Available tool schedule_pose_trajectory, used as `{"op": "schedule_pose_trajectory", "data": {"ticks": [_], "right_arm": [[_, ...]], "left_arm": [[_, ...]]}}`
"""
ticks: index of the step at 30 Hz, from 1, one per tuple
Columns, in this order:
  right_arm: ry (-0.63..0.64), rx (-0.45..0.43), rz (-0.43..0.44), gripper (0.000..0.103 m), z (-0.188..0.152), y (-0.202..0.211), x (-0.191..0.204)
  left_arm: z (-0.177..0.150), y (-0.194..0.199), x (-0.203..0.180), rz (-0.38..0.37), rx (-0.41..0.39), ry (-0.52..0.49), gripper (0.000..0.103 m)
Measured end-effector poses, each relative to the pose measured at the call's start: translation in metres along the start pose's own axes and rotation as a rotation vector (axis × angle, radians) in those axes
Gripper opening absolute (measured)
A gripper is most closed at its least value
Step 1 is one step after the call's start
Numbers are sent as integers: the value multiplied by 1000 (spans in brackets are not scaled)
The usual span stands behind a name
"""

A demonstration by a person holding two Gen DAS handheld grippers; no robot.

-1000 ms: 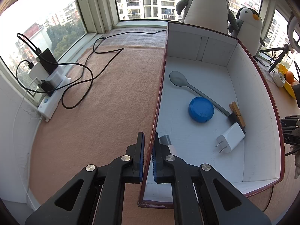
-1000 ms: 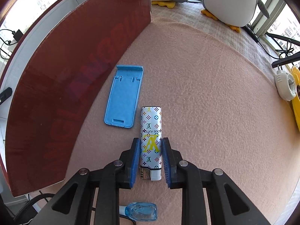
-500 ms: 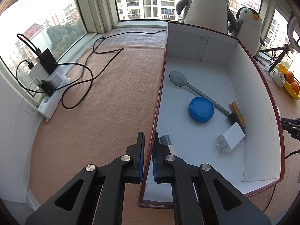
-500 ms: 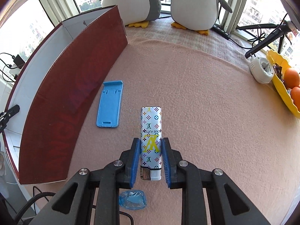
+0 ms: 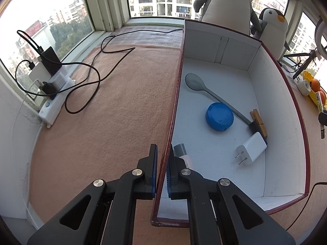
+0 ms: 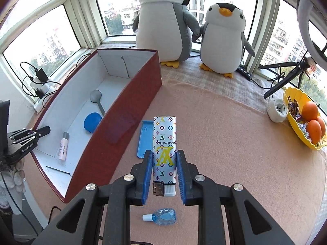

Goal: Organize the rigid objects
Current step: 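Close the right gripper on the patterned lighter and lift it, then carry the patterned lighter into the box and release it by the charger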

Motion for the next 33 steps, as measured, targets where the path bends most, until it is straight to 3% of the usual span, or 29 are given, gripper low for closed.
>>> {"op": "schedule_pose_trajectory", "data": {"ticks": [12,15,27,33], "right_arm": [[123,-61,113,21,34,15,75],[159,-58,132,21,37,12,94],[229,-14,133,21,35,-12,128],[232,15,128,21,32,-25,131]], "left_arm": [[-1,0,1,-6,6,12,8],[-1,1,2,-8,1,14,19],[3,5,5,-9,-25,26,19],[4,5,3,-14,-31,21,12]]}}
Point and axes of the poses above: each gripper's, at about its wrist camera, not at the fingertips, and y roughly against the way its jaws point, x to its left, z to its top, the point moved 3 cm from there along -y, roughly the way its jaws point, and after that the axes turned 6 degrees about -x, right-handed, at the moved point
